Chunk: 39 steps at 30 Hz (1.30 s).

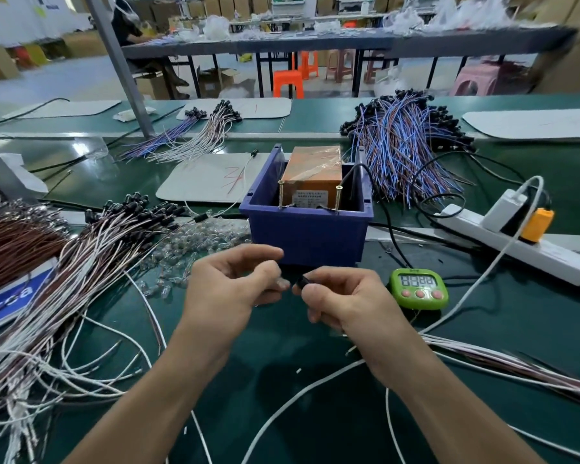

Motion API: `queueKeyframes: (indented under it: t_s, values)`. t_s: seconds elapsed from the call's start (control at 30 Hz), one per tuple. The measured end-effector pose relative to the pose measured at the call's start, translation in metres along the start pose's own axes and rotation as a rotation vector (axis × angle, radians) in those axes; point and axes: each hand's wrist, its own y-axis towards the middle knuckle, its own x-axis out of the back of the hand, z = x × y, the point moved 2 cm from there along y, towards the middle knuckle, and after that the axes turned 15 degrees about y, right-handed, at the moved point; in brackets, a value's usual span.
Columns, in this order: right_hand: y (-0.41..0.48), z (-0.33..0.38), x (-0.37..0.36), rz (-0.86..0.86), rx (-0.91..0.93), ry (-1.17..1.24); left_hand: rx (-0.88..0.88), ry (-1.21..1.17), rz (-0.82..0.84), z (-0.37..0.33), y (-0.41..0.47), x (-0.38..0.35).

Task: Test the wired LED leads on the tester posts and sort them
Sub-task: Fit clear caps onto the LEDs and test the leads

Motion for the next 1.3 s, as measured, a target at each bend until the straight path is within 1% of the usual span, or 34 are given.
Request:
queueKeyframes:
  t_s: [0.07,0.2,0.4,0.73,0.87,1.0,1.17,1.3]
  values:
    - [0.000,0.000,0.000,0.025,0.016,-0.028,0.029,-0.104,0.080,-0.002,-0.003,-0.002]
    - [0.000,-0.002,-0.001,0.021,0.023,-0.010,0.057,-0.215,0.130,-0.002,-0.003,0.002]
    - [-0.001,0.000,-0.001,0.056,0.065,-0.057,0.012,-0.217,0.155,-0.002,-0.003,0.002]
    - [-0.004,-0.001,-0.002,-0.072,0.186,-0.183,-0.090,0.073,0.075,-0.004,0.000,0.006]
    - [-0.002,0.000,0.002,-0.100,0.212,-0.233,-0.092,0.101,0.132,-0.006,0.000,0.007]
    - [-0.003,0.001,0.004,-0.106,0.239,-0.304,-0.104,0.127,0.151,-0.005,0.000,0.006]
    - [-0.004,0.003,0.003,-0.071,0.255,-0.397,-0.196,0.305,0.112,-0.005,-0.001,0.010]
    - [-0.004,0.003,0.003,-0.049,0.246,-0.426,-0.231,0.325,0.089,-0.006,-0.003,0.010]
